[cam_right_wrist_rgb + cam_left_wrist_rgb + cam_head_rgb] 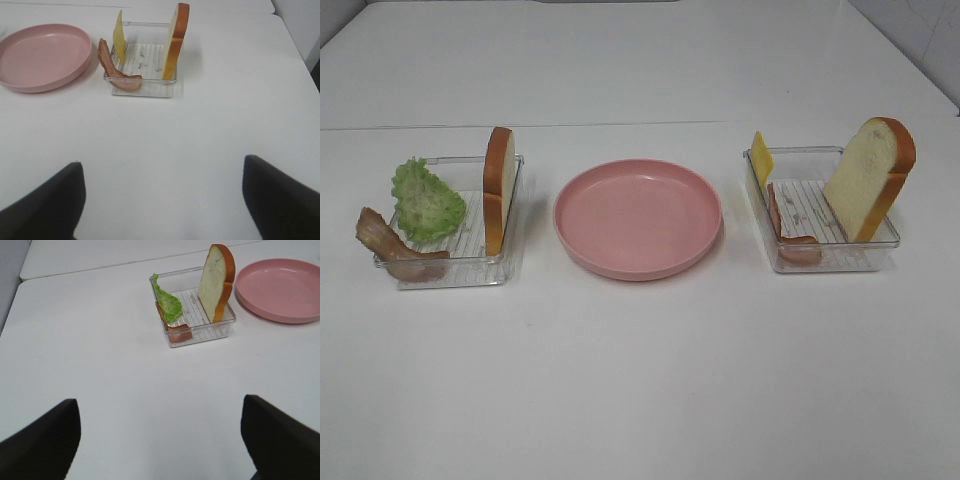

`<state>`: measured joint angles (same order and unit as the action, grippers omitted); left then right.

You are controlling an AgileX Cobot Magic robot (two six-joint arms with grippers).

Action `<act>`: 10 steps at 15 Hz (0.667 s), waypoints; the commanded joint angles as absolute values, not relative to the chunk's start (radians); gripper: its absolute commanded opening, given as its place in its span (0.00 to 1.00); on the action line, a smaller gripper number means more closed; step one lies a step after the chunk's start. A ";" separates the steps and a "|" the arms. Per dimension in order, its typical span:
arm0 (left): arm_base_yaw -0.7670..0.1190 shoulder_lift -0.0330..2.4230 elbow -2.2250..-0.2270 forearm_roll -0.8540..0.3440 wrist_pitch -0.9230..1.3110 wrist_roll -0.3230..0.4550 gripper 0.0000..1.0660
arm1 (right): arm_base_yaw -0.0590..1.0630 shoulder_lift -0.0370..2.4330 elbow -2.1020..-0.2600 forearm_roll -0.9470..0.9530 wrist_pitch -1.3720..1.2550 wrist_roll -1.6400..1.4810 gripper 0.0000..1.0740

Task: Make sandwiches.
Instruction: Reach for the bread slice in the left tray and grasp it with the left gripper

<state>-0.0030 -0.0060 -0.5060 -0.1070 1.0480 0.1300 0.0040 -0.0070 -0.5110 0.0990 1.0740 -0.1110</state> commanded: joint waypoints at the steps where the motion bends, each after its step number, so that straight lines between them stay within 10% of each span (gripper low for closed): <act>1: 0.001 -0.025 -0.502 -0.110 1.042 0.131 0.78 | 0.000 -0.021 -0.506 0.095 1.063 -0.116 0.75; 10: 0.001 -0.025 -0.502 -0.110 1.042 0.131 0.78 | 0.000 -0.021 -0.506 0.095 1.063 -0.116 0.75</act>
